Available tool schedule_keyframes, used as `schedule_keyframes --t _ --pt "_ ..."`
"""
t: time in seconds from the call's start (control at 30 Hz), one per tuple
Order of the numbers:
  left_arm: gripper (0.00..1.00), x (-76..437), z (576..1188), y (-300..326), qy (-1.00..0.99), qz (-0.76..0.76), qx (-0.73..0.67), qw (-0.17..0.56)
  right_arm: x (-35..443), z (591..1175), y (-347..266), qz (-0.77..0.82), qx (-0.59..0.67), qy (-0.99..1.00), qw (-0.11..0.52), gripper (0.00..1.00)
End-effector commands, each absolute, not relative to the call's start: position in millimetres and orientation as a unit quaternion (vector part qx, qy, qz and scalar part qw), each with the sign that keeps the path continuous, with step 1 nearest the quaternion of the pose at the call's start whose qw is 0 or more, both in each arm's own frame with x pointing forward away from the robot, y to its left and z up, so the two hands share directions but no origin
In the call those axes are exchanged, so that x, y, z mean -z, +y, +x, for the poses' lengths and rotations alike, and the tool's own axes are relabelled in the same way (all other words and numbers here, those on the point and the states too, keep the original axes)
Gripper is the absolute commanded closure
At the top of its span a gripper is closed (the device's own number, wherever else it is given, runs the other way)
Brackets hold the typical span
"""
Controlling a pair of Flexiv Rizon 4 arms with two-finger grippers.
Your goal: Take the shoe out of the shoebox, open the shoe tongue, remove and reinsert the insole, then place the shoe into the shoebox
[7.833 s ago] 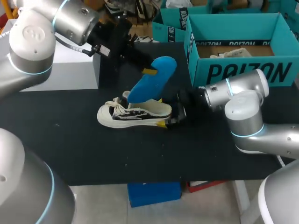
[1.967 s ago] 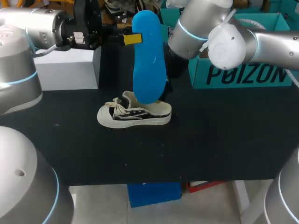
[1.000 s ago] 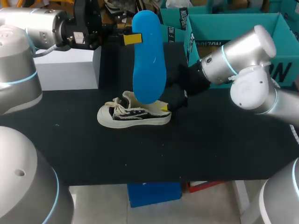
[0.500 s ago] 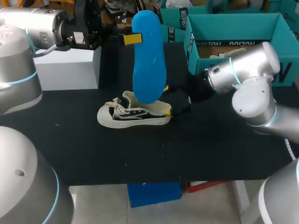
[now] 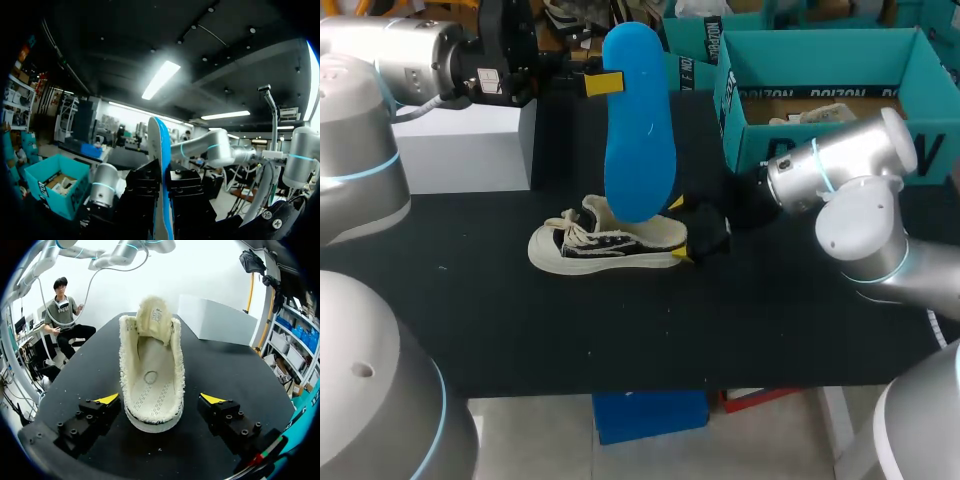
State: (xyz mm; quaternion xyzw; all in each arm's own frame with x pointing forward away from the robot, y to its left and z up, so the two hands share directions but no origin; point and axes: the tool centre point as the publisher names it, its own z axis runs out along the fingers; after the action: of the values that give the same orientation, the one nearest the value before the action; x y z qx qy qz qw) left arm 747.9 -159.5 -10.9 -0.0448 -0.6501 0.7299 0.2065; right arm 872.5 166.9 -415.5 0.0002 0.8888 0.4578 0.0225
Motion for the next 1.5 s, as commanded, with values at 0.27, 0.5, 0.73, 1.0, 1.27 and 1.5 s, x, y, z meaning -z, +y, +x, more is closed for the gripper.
schedule_keyframes --t 0.27,0.5,0.73,1.0,1.27,1.5 --pt "1.0 12 747 -161 -0.65 -0.044 -0.73 0.204 421 873 168 0.004 -0.46 0.888 0.024 0.0" --pt "1.0 12 747 -161 -0.65 -0.044 -0.73 0.204 401 878 161 -0.012 -0.405 0.914 0.01 0.0" --pt "1.0 12 747 -161 -0.65 -0.044 -0.73 0.204 384 885 160 -0.023 -0.341 0.94 -0.014 0.0" --pt "1.0 12 747 -161 -0.65 -0.044 -0.73 0.204 375 891 165 -0.025 -0.25 0.967 -0.034 0.0" --pt "1.0 12 747 -161 -0.65 -0.044 -0.73 0.204 369 894 175 -0.02 -0.175 0.984 -0.035 0.0" --pt "1.0 12 747 -161 -0.65 -0.044 -0.73 0.204 366 896 191 -0.024 -0.117 0.992 -0.033 0.0"
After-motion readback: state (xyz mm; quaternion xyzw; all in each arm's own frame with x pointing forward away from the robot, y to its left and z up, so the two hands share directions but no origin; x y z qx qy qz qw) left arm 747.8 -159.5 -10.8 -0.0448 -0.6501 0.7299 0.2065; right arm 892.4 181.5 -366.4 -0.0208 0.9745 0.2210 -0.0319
